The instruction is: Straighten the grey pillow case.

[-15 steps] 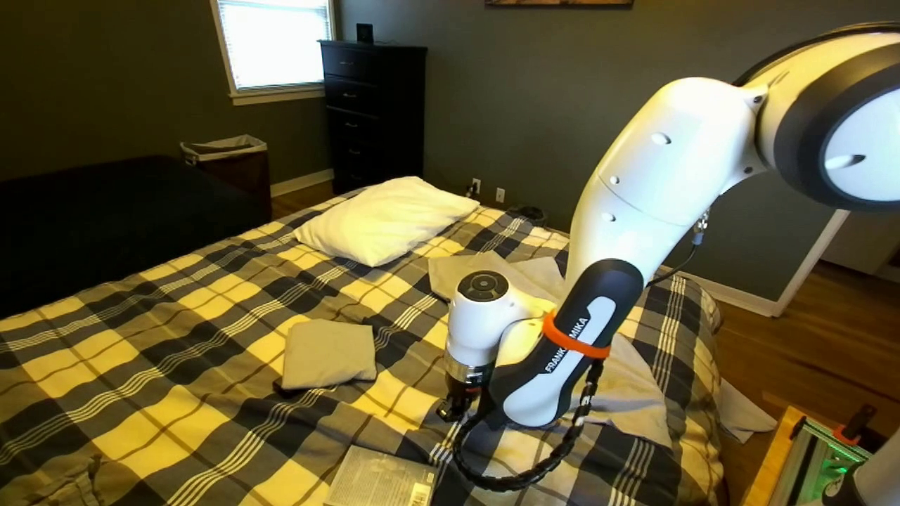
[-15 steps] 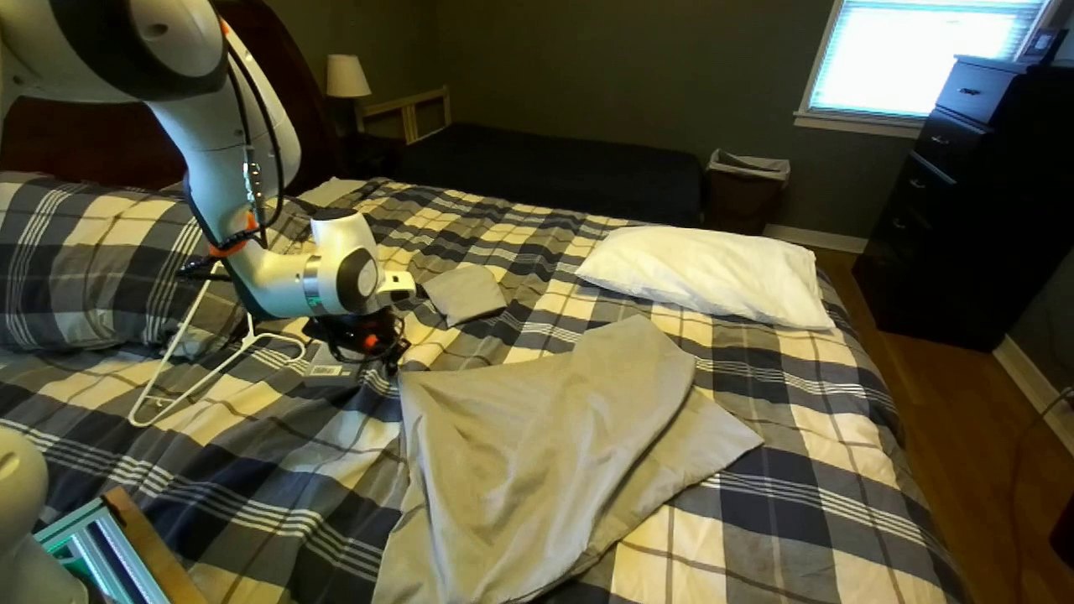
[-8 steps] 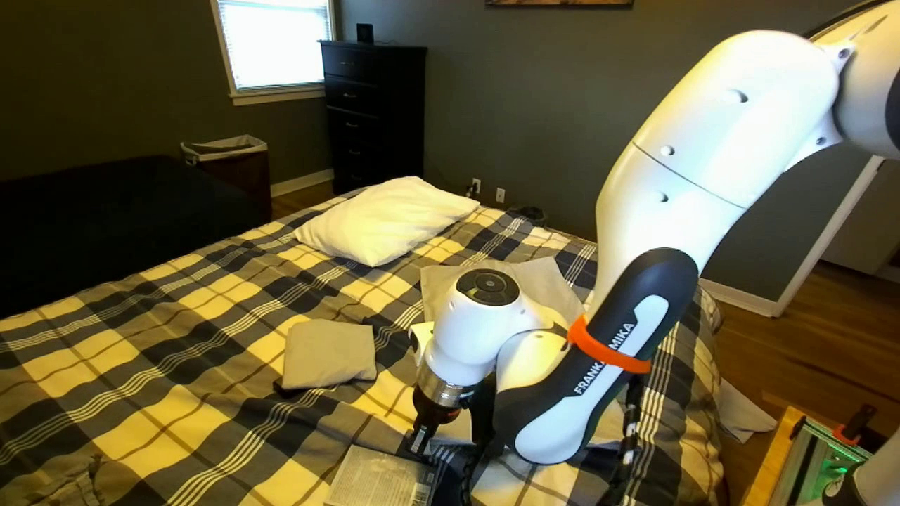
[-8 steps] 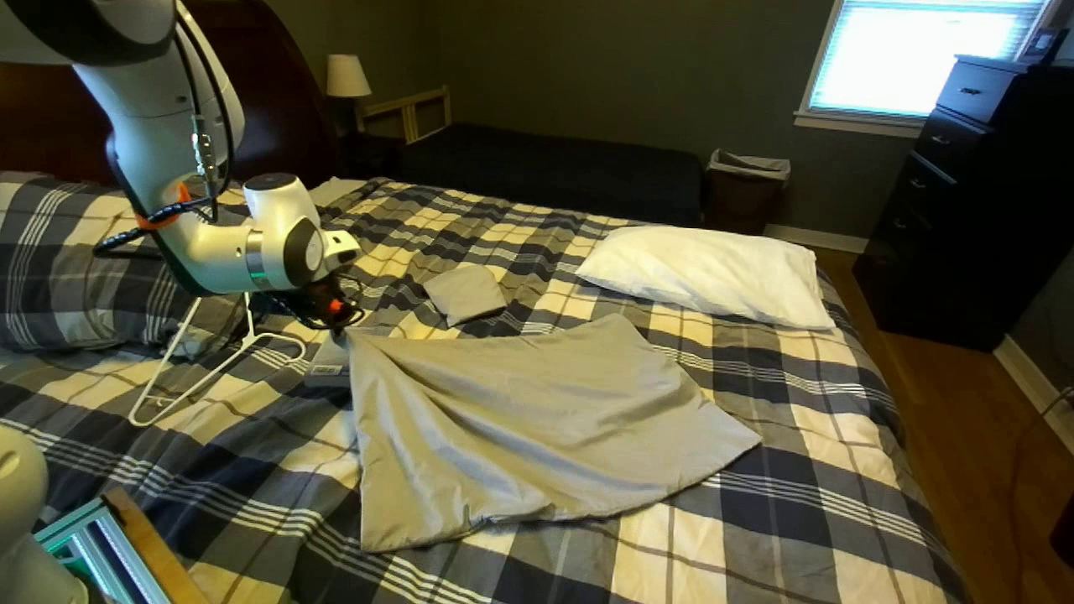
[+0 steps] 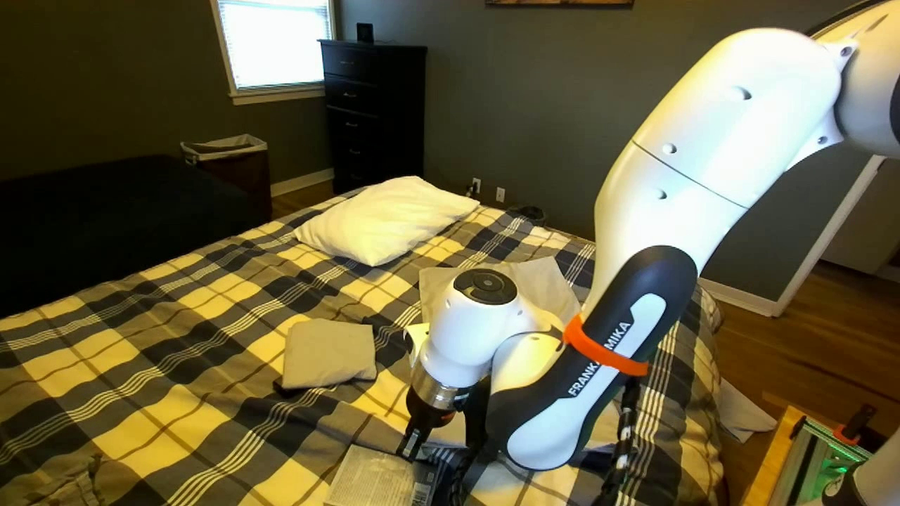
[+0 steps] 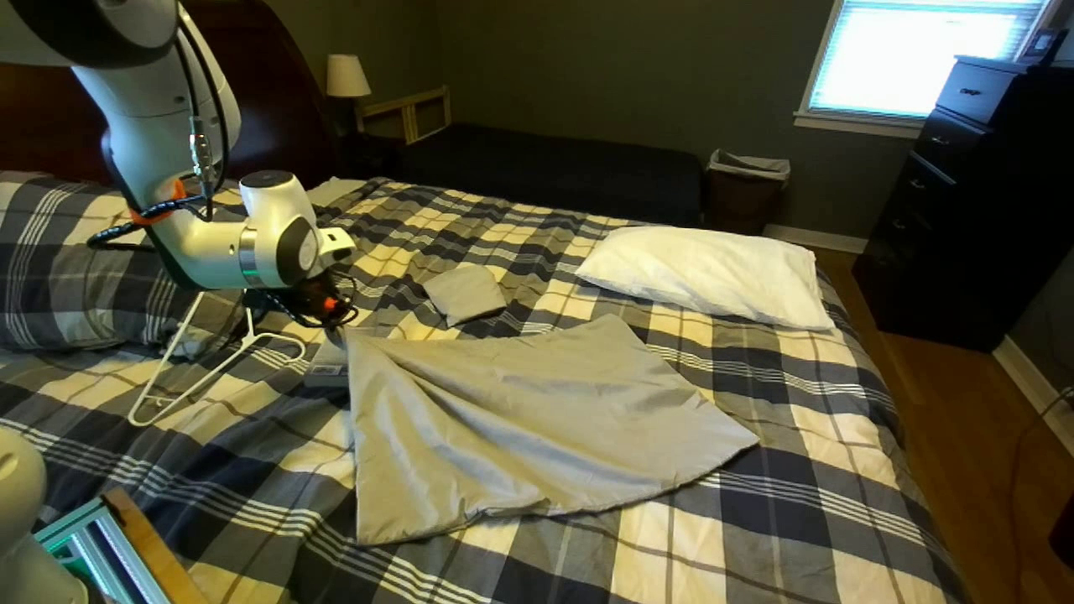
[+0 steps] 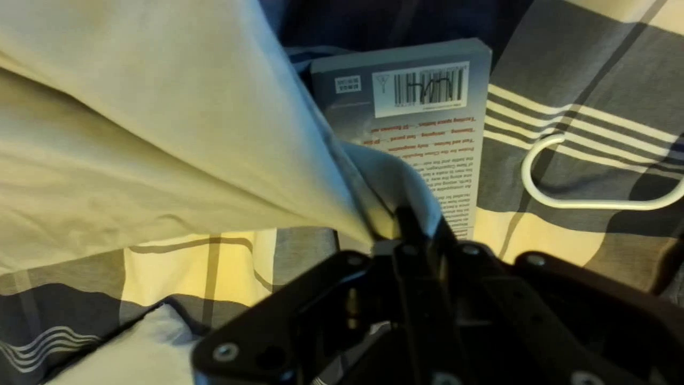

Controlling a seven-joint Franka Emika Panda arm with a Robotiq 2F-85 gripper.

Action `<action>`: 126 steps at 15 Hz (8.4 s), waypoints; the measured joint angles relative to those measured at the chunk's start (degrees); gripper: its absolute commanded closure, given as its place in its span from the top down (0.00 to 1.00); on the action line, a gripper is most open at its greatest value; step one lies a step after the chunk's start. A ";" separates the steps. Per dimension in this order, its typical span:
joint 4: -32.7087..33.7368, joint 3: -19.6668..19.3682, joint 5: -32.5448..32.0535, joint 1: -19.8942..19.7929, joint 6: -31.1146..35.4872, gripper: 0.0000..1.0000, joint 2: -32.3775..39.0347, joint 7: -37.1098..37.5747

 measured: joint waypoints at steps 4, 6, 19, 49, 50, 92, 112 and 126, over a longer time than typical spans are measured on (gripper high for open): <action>0.33 2.27 2.33 -0.74 0.19 0.73 0.31 -0.13; 0.25 3.18 2.83 -1.02 0.20 0.88 0.23 -0.38; -19.73 -34.87 -14.24 27.72 -2.46 1.00 -14.78 15.73; -29.44 -39.37 -34.28 26.73 -13.56 1.00 -5.06 9.36; -29.44 -39.48 -35.01 26.73 -13.07 1.00 -4.13 10.13; -28.87 -38.35 -66.58 27.32 -0.70 0.00 -0.42 49.47; -29.31 -40.33 -115.31 12.96 12.29 0.63 6.13 109.22; -28.72 -56.63 -133.89 11.89 7.65 0.99 -4.00 140.80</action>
